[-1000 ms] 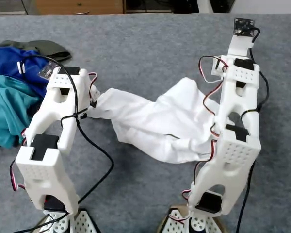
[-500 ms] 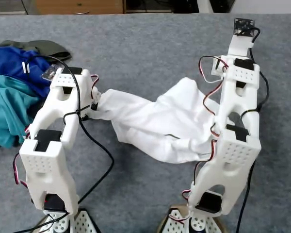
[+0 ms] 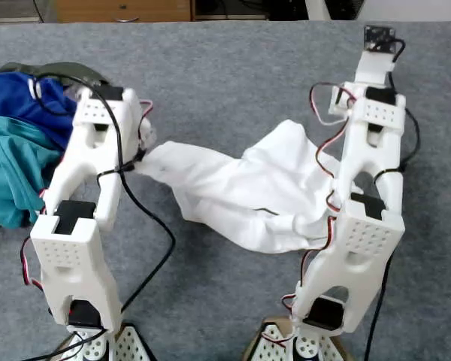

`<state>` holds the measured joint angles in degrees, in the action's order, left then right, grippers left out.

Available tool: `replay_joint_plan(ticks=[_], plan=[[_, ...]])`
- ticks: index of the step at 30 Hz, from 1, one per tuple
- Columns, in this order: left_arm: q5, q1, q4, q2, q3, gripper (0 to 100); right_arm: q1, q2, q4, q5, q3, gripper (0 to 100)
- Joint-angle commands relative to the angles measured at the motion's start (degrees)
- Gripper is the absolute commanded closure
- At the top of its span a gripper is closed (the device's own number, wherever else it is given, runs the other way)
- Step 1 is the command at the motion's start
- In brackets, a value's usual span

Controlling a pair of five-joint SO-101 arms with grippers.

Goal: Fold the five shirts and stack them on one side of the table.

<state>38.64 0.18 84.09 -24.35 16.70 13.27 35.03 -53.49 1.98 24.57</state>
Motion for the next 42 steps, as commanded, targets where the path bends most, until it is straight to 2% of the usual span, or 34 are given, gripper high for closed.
replay_joint_plan(ticks=[1, 6, 13, 17, 21, 24, 32, 35, 38, 42], plan=[[-4.04, -1.85, 7.12, 2.42, 9.93, 98, 1.19, -2.33, -7.03, -2.90, 9.54, 85.7], [-11.43, -3.52, 11.69, 3.30, 11.25, 98, -6.73, 6.90, -15.12, -6.59, 22.81, 85.7], [-19.08, -4.57, 11.25, 3.91, 3.16, 98, -13.85, 27.91, -26.73, -6.51, 43.38, 85.7], [-23.91, -4.92, 11.34, 4.79, 0.88, 98, -13.85, 35.56, -39.56, -6.24, 56.40, 85.7], [-27.69, -4.84, 11.25, 5.05, -2.02, 98, -9.89, 38.90, -49.05, -6.42, 65.10, 85.7], [-28.84, -4.92, 11.25, 5.05, -2.64, 98, -6.02, 38.11, -48.97, -6.59, 63.78, 85.7], [-29.98, -5.36, 11.25, 5.05, -2.46, 98, -3.65, 27.38, -48.97, -8.09, 61.05, 85.7], [-30.24, -5.54, 8.00, 5.05, -4.31, 98, -5.05, 21.58, -48.97, -12.75, 58.51, 85.7], [-30.24, -5.54, 4.84, 5.05, -6.86, 98, -6.02, 15.25, -48.97, -14.24, 49.80, 85.7], [-30.24, -5.01, 4.31, 5.05, -8.26, 98, -6.55, 6.11, -48.79, -16.18, 29.14, 86.0]])
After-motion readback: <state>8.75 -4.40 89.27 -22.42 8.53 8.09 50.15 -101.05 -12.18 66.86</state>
